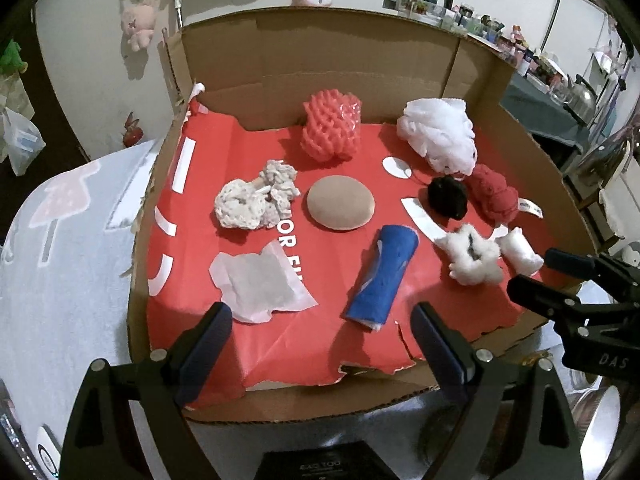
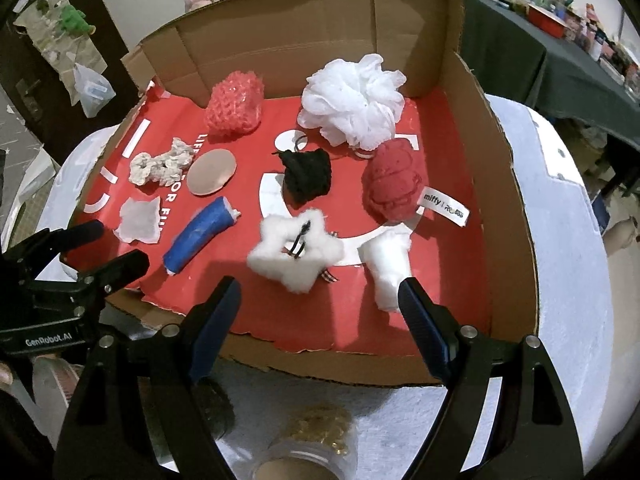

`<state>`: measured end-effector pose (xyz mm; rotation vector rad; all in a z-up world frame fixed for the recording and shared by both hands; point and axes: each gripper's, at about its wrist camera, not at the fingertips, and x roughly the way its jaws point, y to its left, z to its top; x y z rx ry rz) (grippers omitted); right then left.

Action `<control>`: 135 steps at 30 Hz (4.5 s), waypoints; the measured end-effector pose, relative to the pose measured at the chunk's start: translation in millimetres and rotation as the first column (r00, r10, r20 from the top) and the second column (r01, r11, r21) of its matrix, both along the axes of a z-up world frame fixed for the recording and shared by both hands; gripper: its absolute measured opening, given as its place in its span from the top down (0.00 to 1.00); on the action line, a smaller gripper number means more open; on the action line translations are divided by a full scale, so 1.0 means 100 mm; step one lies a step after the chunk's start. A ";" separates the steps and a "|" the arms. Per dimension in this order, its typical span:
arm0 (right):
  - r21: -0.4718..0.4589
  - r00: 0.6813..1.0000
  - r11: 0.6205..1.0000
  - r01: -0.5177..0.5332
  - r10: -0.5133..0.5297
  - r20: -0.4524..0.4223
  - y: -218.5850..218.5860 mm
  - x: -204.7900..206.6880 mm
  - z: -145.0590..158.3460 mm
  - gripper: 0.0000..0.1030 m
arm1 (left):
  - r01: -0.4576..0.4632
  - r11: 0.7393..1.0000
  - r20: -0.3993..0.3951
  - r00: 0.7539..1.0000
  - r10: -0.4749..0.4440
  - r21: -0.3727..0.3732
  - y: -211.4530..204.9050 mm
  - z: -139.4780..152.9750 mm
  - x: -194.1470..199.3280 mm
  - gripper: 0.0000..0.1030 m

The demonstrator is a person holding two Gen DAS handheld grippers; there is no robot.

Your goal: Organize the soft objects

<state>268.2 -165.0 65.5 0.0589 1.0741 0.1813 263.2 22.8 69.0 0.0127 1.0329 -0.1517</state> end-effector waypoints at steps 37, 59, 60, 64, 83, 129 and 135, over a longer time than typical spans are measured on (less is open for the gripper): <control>-0.016 0.999 1.000 0.000 0.001 0.037 -0.01 -0.08 -0.03 0.22 | -0.005 1.000 -0.009 1.000 0.005 -0.016 0.01 -0.06 -0.04 0.10; -0.029 0.999 1.000 0.002 -0.001 0.048 -0.01 -0.08 -0.03 0.22 | -0.002 1.000 -0.004 1.000 0.002 -0.022 0.02 -0.06 -0.04 0.10; -0.030 0.999 1.000 0.003 -0.001 0.049 -0.02 -0.08 -0.03 0.22 | -0.003 1.000 -0.003 1.000 0.003 -0.024 0.02 -0.06 -0.04 0.10; -0.032 0.999 0.999 0.003 -0.001 0.052 -0.03 -0.07 -0.03 0.22 | 0.000 1.000 -0.001 1.000 0.000 -0.025 0.03 -0.06 -0.05 0.10; -0.033 0.998 0.999 0.004 -0.002 0.055 -0.02 -0.09 -0.01 0.22 | 0.001 1.000 0.004 1.000 -0.001 -0.025 0.02 -0.05 -0.05 0.10; -0.030 0.947 1.000 -0.002 0.011 0.322 0.00 -0.88 0.84 0.16 | -0.035 0.998 0.342 0.938 0.053 -0.059 0.12 0.80 -1.01 0.00; -0.066 0.912 0.998 -0.007 0.034 0.409 0.09 -1.53 0.89 0.09 | 0.000 1.000 0.421 0.907 0.013 -0.030 -0.01 0.79 -1.61 0.00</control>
